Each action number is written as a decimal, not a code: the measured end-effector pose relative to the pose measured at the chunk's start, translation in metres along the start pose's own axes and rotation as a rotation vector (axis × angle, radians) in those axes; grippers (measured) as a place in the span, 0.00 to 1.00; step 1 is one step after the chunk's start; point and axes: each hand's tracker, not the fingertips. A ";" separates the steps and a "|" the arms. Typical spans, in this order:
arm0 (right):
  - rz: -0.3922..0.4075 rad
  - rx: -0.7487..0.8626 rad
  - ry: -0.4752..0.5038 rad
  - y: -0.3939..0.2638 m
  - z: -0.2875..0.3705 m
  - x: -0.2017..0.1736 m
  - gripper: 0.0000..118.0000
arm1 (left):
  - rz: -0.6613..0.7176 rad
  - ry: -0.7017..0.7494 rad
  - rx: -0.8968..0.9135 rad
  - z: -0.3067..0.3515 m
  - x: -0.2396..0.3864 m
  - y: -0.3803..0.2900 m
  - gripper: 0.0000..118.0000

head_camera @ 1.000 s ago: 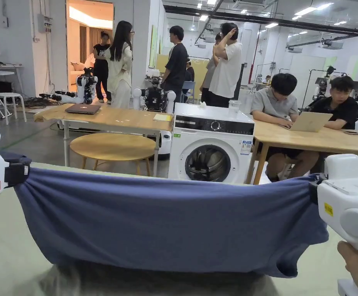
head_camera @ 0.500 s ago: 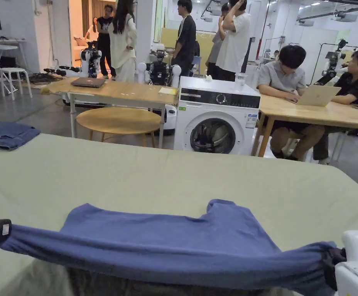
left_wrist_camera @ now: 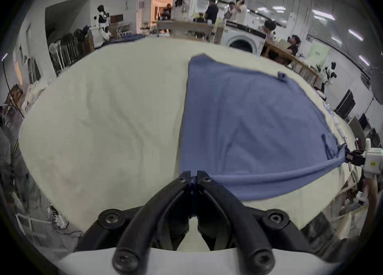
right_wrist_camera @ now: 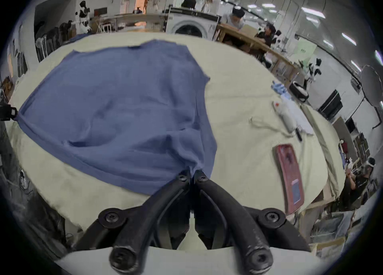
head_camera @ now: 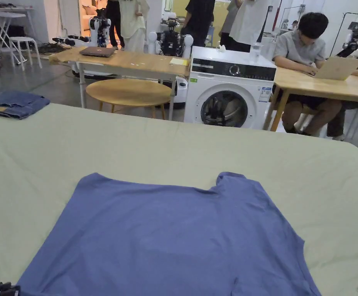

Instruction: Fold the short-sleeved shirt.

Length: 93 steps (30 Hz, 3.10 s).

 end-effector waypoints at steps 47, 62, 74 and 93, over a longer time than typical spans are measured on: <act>-0.122 0.624 0.169 0.085 0.060 -0.126 0.00 | 0.039 -0.002 0.108 0.035 0.021 0.058 0.00; -0.092 0.504 0.170 0.072 0.037 -0.119 0.00 | 0.109 0.091 -0.217 -0.027 -0.011 0.024 0.55; -0.110 0.425 0.143 0.056 0.040 -0.080 0.00 | 0.015 0.073 -0.187 -0.026 0.011 0.012 0.17; -0.055 -0.127 0.146 0.000 -0.026 0.009 0.44 | 0.021 0.027 -0.155 -0.008 0.012 0.005 0.03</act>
